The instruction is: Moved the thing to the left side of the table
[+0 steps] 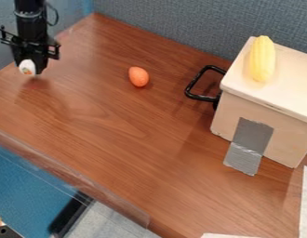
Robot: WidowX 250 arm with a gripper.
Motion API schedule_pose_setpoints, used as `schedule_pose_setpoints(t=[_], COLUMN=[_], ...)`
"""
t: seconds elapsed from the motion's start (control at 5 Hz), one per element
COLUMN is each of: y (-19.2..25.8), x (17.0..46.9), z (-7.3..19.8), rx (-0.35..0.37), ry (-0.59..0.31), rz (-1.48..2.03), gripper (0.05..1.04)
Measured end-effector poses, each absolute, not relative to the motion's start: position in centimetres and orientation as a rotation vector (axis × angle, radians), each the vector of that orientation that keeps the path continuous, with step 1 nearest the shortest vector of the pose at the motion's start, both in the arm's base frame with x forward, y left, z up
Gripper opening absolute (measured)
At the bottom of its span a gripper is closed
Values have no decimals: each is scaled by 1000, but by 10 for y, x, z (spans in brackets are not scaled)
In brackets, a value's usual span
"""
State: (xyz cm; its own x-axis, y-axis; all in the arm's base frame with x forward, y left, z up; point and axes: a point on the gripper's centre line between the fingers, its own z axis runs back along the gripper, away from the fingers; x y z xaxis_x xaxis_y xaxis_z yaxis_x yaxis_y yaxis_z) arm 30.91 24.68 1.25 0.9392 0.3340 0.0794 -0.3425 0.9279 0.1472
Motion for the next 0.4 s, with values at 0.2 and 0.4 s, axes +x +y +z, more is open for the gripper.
schedule_pose_setpoints(t=[0.2,0.4], y=[252,250], x=[306,304], z=[11,12], rx=[164,156], ry=[-41,-23], rz=[361,361], gripper=[836,1007])
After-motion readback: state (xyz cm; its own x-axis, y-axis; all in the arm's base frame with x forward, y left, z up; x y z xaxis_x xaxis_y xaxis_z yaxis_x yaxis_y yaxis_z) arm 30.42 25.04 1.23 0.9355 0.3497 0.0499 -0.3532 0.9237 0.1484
